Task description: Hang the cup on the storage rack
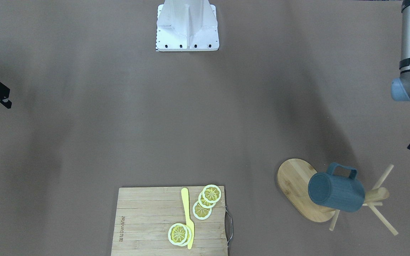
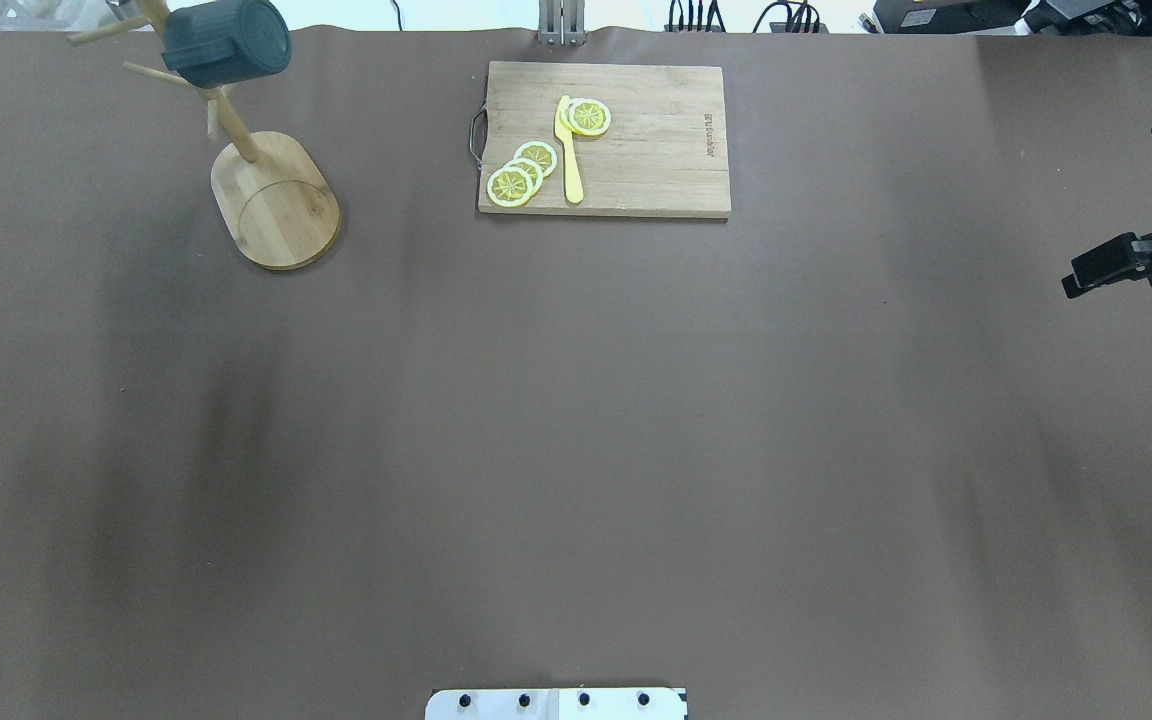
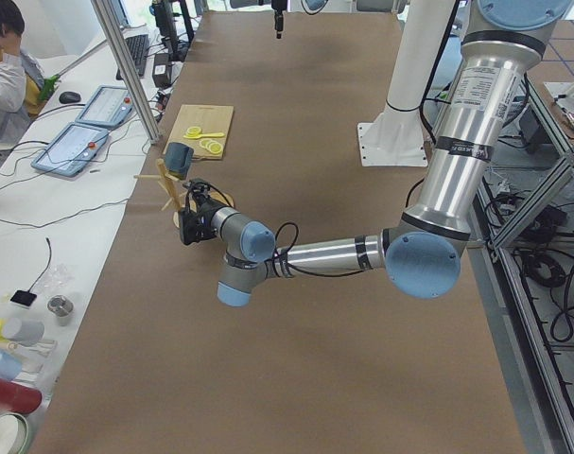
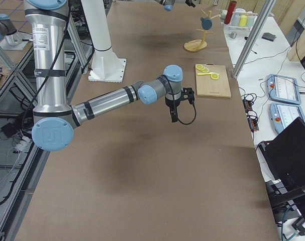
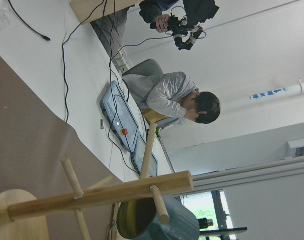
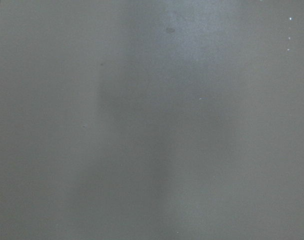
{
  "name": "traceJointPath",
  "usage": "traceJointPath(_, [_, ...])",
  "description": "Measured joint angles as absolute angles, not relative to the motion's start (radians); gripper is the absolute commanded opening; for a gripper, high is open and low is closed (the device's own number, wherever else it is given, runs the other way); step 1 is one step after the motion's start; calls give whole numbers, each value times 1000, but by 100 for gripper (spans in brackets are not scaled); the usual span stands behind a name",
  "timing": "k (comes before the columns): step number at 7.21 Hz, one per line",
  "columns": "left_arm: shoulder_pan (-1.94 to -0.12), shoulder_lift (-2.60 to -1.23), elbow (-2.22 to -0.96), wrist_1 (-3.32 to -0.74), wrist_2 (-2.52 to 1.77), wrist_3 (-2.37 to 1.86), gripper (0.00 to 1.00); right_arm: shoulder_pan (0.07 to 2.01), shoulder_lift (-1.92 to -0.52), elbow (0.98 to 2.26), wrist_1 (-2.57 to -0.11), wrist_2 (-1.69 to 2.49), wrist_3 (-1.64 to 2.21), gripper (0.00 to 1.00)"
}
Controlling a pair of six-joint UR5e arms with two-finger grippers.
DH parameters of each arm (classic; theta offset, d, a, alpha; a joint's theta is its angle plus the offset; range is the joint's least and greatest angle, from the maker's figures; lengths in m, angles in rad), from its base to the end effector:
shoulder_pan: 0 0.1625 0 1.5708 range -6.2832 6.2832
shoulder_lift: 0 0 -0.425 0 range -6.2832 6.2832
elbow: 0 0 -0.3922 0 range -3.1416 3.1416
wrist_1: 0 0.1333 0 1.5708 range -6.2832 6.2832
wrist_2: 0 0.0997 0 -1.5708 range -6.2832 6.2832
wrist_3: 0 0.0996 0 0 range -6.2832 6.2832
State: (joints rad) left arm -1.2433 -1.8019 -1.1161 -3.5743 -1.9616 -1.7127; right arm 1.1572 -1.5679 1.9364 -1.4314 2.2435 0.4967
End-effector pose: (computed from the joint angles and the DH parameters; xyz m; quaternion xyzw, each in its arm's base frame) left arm 0.0864 -0.5507 0.5465 0.2947 0.7135 -0.2782 0.5715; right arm -0.1325 -0.4792 0.4658 0.0726 -0.3912 -0.0449 0.9163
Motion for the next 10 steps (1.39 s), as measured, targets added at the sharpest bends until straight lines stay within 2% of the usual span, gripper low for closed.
traceJointPath(2, [-1290, -1758, -1168, -3421, -1966, -1400, 83, 1182, -1574, 1933, -1431, 2238, 494, 100])
traceJointPath(5, [-1369, -1711, -1182, -3224, -1960, -931, 83, 1254, -1585, 1902, -1431, 2230, 487, 100])
traceJointPath(7, [-1403, -1685, -1257, -3014, -1984, -737, 85, 1352, -1594, 1820, -1436, 2236, 404, 100])
traceJointPath(10, [-1493, -1664, -1344, -2651, -2189, -599, 87, 1502, -1593, 1602, -1436, 2259, 144, 100])
